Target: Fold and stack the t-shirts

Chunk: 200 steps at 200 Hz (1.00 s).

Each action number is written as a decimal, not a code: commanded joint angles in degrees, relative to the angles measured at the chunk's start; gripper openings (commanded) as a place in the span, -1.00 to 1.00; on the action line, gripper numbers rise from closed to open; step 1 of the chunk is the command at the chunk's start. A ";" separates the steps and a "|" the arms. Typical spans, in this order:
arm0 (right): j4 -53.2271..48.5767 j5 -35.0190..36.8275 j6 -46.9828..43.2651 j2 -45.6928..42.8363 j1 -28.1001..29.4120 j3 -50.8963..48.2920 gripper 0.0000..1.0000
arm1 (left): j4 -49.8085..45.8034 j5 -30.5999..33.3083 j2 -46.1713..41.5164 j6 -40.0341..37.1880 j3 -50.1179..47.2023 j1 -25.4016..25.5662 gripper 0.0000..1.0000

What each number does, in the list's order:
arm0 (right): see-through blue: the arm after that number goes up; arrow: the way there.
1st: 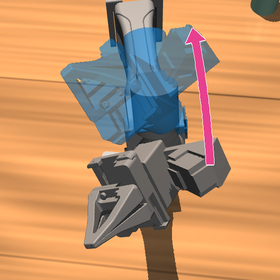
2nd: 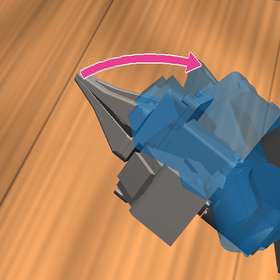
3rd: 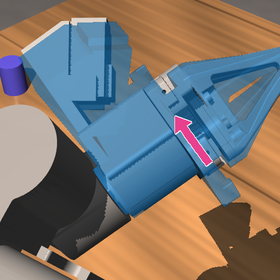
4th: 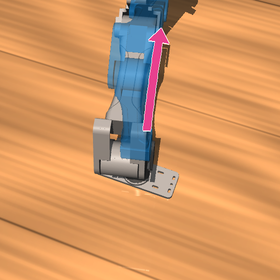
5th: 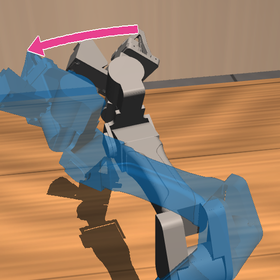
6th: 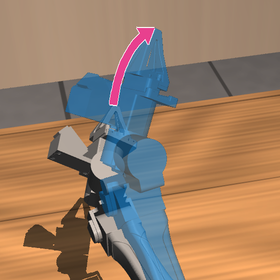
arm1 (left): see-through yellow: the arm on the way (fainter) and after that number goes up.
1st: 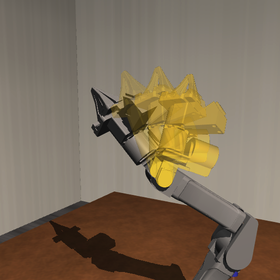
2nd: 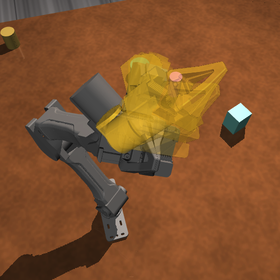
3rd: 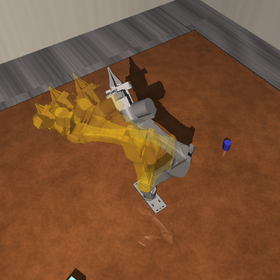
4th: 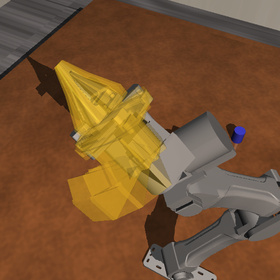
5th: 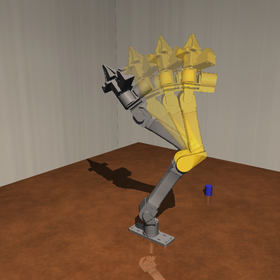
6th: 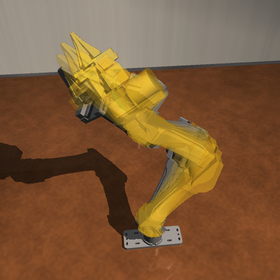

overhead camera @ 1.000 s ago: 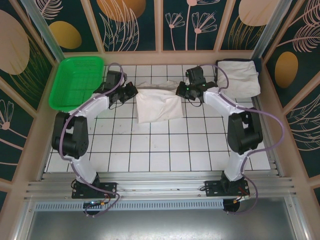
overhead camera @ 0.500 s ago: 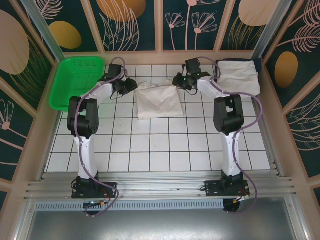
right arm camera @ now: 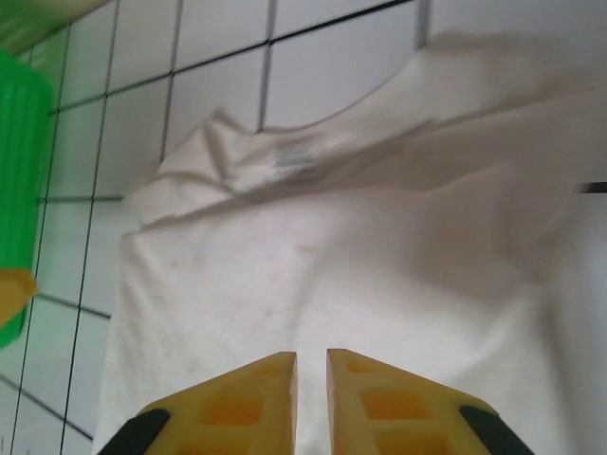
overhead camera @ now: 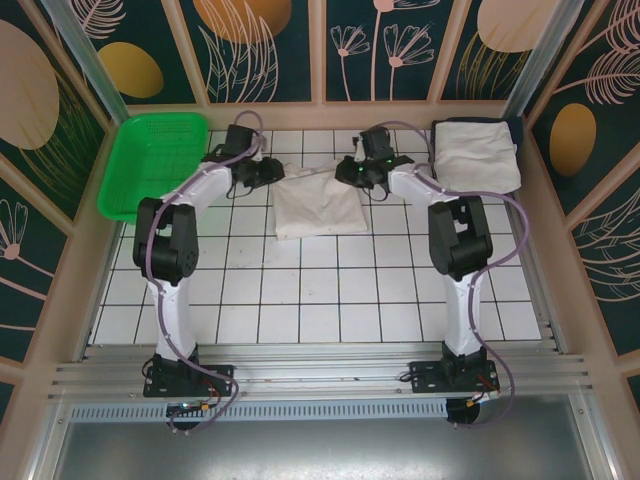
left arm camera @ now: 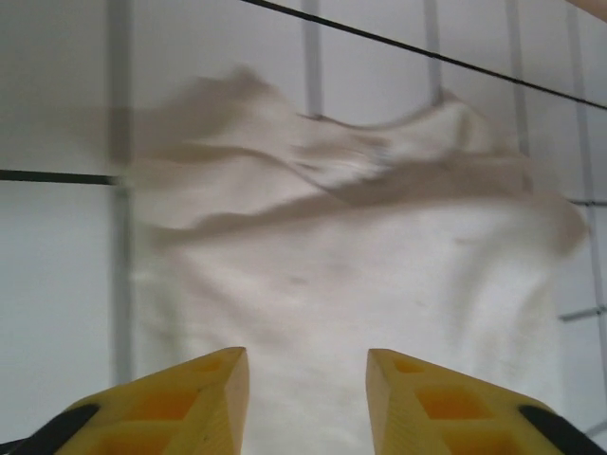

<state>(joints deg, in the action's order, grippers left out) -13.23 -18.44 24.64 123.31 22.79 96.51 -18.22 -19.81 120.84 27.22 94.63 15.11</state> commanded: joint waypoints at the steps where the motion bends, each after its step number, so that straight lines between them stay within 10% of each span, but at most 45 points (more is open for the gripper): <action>1: 1.52 0.26 0.08 5.34 -0.68 5.15 -0.72 | 3.90 -3.30 2.59 0.44 -4.03 0.53 -0.30; 81: -12.41 1.26 1.42 21.07 -4.99 25.23 -0.79 | 1.03 7.89 0.50 -0.81 -10.27 0.48 -0.27; 200: 3.21 10.26 3.37 -4.77 4.01 -10.99 -0.58 | 9.45 5.90 -10.00 4.42 -26.24 9.41 -0.16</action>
<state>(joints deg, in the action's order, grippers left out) -15.18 -9.19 27.16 119.44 24.21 90.13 -9.89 -13.67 107.13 30.28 70.85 25.23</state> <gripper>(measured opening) 0.211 0.424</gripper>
